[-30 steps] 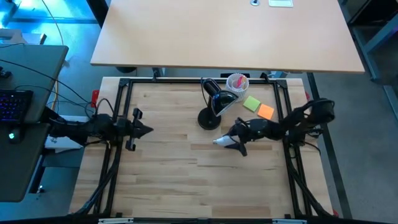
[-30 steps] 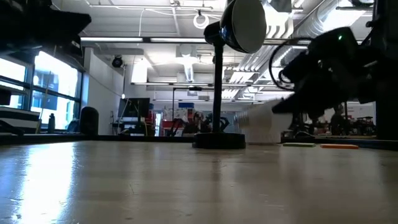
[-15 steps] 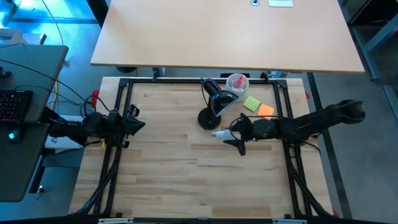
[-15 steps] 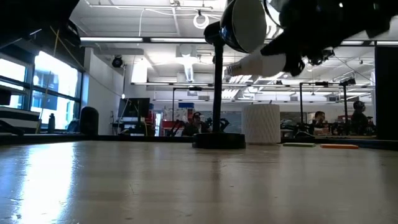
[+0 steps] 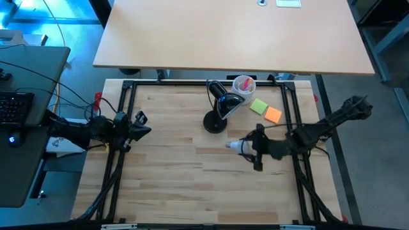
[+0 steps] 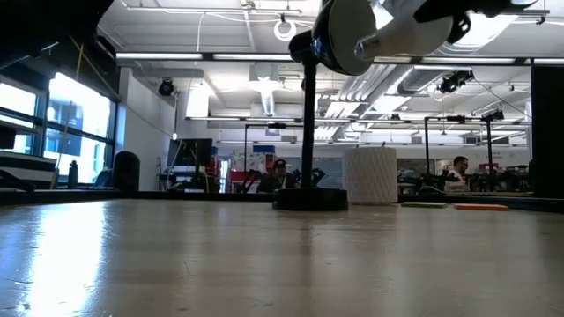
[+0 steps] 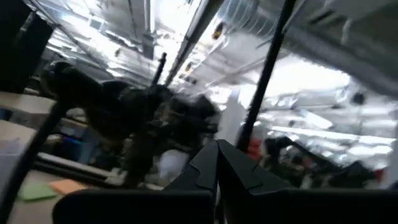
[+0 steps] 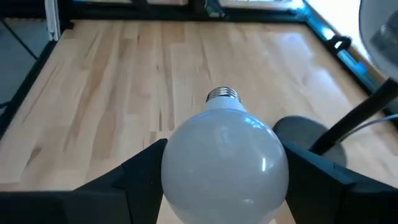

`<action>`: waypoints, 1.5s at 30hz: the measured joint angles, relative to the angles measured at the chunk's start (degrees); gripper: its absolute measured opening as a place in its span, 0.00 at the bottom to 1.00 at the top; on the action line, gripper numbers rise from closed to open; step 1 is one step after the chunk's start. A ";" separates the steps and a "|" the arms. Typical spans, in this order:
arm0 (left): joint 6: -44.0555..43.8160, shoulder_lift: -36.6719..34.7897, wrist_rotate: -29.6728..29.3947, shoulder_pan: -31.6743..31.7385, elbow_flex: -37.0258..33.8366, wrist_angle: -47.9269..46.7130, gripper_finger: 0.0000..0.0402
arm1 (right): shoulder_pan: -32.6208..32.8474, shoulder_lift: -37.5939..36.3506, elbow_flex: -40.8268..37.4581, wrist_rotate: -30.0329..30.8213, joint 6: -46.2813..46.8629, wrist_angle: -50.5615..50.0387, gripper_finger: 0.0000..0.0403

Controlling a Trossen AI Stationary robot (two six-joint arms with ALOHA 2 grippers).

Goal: Screw lightbulb
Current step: Insert the lightbulb into the desk lamp

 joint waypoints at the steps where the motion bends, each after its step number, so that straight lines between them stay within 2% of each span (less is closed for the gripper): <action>1: 0.90 1.43 -3.43 -0.43 0.00 0.97 0.00 | 1.60 0.18 0.00 2.11 0.28 0.05 0.65; 6: 3.06 11.88 -20.38 -1.87 -0.01 4.11 0.00 | 7.39 0.07 0.19 12.40 1.87 0.33 0.65; 9: 1.14 19.75 -26.24 -2.54 1.16 4.49 0.00 | 9.08 0.02 1.26 15.50 2.00 0.55 0.65; 15: 4.78 37.53 -28.40 -1.98 7.57 4.68 0.00 | 9.31 0.02 5.39 15.81 -0.86 -1.50 0.65; 19: 7.27 49.11 -30.44 1.97 12.74 7.96 0.01 | 7.35 -0.03 8.03 15.51 -0.14 -7.24 0.65; 21: 8.88 54.23 -28.21 5.52 15.24 9.19 0.04 | 6.44 -0.11 8.48 15.02 1.49 -9.84 0.65; 23: 11.69 59.50 -22.46 10.02 17.02 12.34 0.09 | 5.49 -0.16 8.35 14.10 2.83 -11.54 0.65; 27: 15.10 71.34 -11.81 20.01 18.87 24.80 0.22 | 2.95 -0.15 6.66 13.36 4.96 -11.66 0.65; 31: 26.87 82.88 -5.97 26.25 23.36 33.11 0.35 | -0.12 -0.23 6.40 12.40 5.41 -11.82 0.65; 33: 33.92 88.01 -2.88 27.60 27.60 34.16 0.41 | -1.95 -1.09 6.38 11.47 5.72 -11.83 0.65; 35: 36.75 92.75 -0.47 28.29 32.60 33.44 0.46 | -3.69 -2.38 6.38 10.56 7.65 -11.82 0.65; 40: 31.44 100.63 1.35 27.75 42.77 33.25 0.56 | -4.90 -3.95 6.38 12.34 14.17 -11.82 0.65; 45: 29.85 102.35 1.61 25.29 46.76 33.14 0.58 | -2.08 -2.03 6.38 15.69 12.04 -12.78 0.65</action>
